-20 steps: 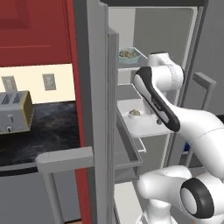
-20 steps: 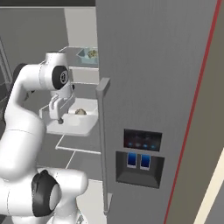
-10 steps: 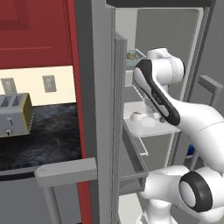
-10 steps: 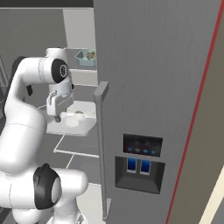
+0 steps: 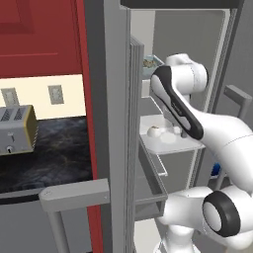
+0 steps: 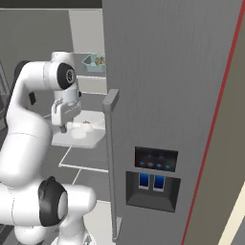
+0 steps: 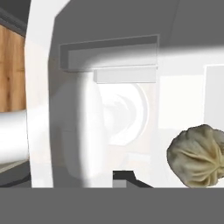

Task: Place two dumplings into each of the tupperware containers and then place the containers in the fridge.

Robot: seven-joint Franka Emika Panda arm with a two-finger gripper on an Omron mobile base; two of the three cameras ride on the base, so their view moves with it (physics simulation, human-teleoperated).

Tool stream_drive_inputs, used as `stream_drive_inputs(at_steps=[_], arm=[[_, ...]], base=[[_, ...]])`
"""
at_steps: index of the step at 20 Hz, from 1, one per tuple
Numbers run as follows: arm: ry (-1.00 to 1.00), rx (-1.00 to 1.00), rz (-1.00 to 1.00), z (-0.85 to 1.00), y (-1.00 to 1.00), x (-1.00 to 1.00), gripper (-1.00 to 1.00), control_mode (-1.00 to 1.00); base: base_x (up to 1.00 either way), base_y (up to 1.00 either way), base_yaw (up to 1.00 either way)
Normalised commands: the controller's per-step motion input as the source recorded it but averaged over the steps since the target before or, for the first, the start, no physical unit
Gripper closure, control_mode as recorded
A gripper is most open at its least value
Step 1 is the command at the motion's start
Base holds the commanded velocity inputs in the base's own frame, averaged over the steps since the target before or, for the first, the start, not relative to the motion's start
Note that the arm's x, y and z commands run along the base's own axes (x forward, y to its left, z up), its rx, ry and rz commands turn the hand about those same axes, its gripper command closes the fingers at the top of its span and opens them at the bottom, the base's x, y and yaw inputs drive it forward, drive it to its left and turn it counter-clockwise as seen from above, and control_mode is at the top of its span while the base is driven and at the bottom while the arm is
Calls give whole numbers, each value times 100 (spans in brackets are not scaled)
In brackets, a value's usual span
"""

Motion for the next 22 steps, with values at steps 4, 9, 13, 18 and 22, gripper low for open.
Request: stream_drive_inputs(at_steps=[4, 9, 13, 18, 22], arm=[[0, 0, 0, 0, 0, -22, 100, -100], [-5, 0, -2, 0, 0, -89, 100, -100], [-21, 0, -9, 0, -1, -31, 100, -100], [-22, 2, -18, 0, -3, 15, 100, -100], [-34, 7, -5, 2, 0, 0, 100, -100]], base=[[0, 0, 0], [0, 0, 0], [0, 0, 0], [0, 0, 0], [0, 0, 0]])
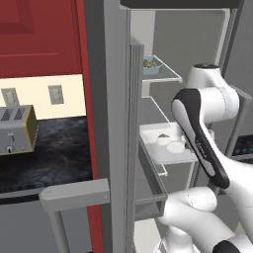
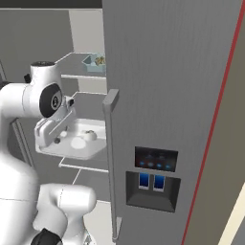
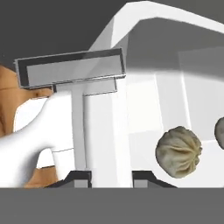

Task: Place two dumplings into each of the tupperware containers and then place the containers in the fridge.

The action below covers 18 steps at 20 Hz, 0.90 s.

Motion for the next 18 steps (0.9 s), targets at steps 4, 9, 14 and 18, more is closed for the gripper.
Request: stream_drive_inputs(at_steps=[4, 9, 14, 18], arm=[[-37, 4, 0, 3, 0, -9, 100, -100], [-37, 0, 0, 9, 0, -39, 100, -100], [-22, 5, 8, 0, 0, 46, 100, -100], [-15, 9, 15, 0, 0, 88, 100, -100]], base=[[0, 0, 0], [0, 0, 0], [0, 0, 0], [0, 0, 0]])
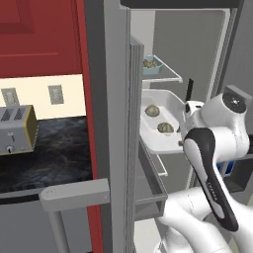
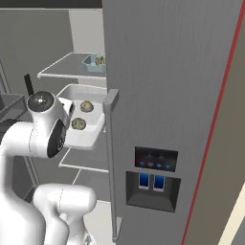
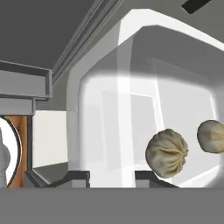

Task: Place two dumplings into each of the tupperware containers and then place the containers in the fridge.

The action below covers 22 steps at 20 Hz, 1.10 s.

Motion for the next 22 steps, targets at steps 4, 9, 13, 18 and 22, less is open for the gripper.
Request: stream_drive_inputs(at_steps=[4, 9, 13, 18, 22], arm=[[-2, 2, 5, 0, 0, 62, 100, -100], [5, 0, 0, 0, 0, 55, 100, -100], [12, 0, 0, 0, 0, 72, 100, -100], [0, 0, 0, -6, 0, 75, 100, -100], [0, 0, 0, -15, 2, 62, 100, -100]], base=[[0, 0, 0], [0, 0, 0], [0, 0, 0], [0, 0, 0], [0, 0, 0]])
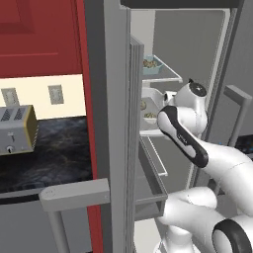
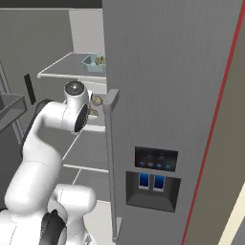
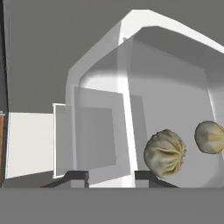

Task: Place two dumplings into each of the tupperware containers and then place the containers in the fridge.

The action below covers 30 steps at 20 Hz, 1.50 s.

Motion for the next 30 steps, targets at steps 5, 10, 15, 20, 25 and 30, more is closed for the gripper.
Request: stream_drive_inputs(at_steps=[5, 10, 15, 20, 25, 30], arm=[[0, 0, 0, -17, 7, 63, 100, -100], [0, 0, 0, -8, 3, 65, 100, -100], [0, 0, 0, -15, 2, 63, 100, -100], [0, 0, 0, -13, 1, 58, 100, -100], [0, 0, 0, -7, 0, 42, 100, -100], [0, 0, 0, 3, 0, 5, 100, -100]], base=[[0, 0, 0], [0, 0, 0], [0, 0, 0], [0, 0, 0], [0, 0, 0], [0, 0, 0]])
